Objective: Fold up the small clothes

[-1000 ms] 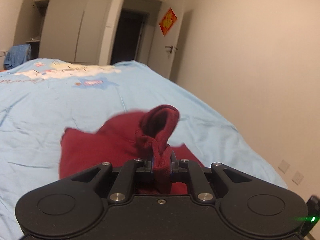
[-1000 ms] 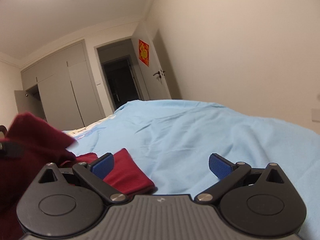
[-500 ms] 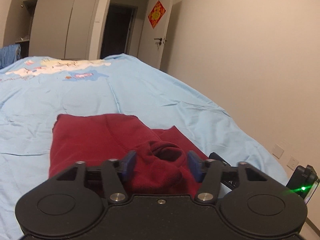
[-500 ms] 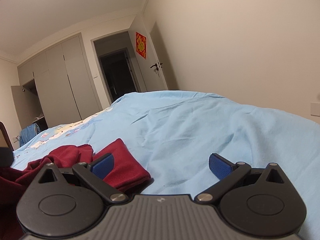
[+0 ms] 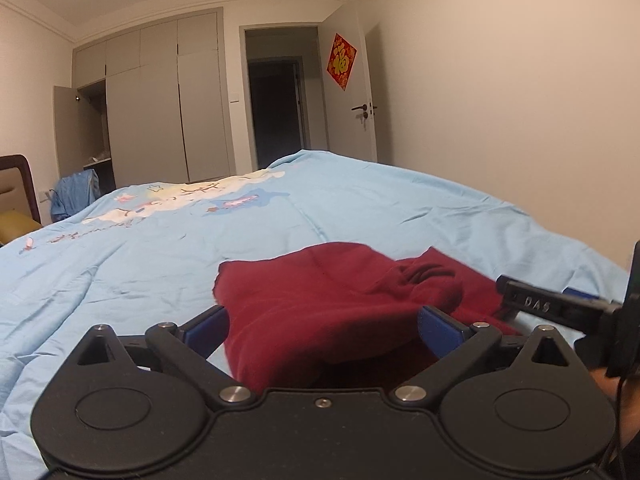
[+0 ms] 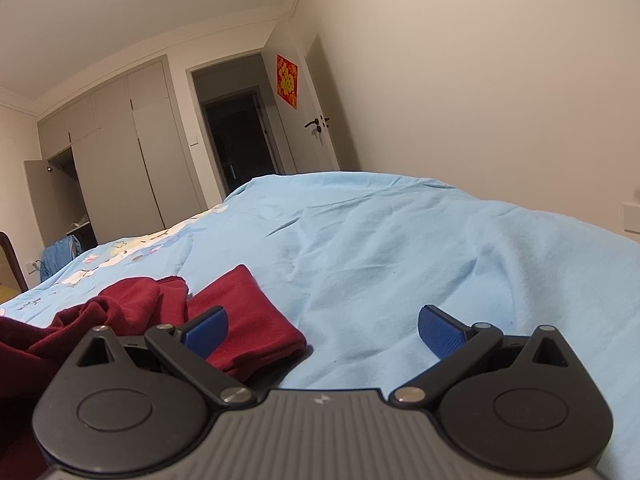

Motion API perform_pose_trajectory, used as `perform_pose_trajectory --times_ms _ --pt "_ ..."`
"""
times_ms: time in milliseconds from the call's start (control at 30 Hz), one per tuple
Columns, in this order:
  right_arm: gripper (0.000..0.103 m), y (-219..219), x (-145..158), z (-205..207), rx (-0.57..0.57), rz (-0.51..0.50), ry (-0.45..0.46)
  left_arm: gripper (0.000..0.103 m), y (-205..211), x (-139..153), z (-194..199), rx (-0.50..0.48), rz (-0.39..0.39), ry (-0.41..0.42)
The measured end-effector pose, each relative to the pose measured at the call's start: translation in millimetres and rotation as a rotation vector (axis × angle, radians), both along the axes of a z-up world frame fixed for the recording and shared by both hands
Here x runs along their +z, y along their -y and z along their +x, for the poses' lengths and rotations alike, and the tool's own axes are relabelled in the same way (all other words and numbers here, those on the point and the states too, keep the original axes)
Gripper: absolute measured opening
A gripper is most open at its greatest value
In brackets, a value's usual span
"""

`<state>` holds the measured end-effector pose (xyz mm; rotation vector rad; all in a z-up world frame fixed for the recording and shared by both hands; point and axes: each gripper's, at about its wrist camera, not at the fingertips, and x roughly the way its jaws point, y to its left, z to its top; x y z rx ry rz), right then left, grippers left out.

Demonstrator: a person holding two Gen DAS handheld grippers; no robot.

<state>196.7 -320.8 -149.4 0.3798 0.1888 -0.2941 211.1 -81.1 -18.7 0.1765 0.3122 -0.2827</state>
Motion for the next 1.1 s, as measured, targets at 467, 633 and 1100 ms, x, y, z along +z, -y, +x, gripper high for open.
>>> perform_pose_trajectory --times_ms 467,633,1100 --pt "0.103 -8 34 -6 0.344 0.081 -0.012 0.101 -3 -28 -4 0.026 0.106 0.007" --pt "0.103 -6 53 19 0.475 0.156 -0.033 0.096 -11 -36 -3 0.035 0.063 -0.002" --pt "0.066 -48 85 116 0.636 -0.032 -0.23 0.057 -23 -50 -10 0.041 -0.008 0.056"
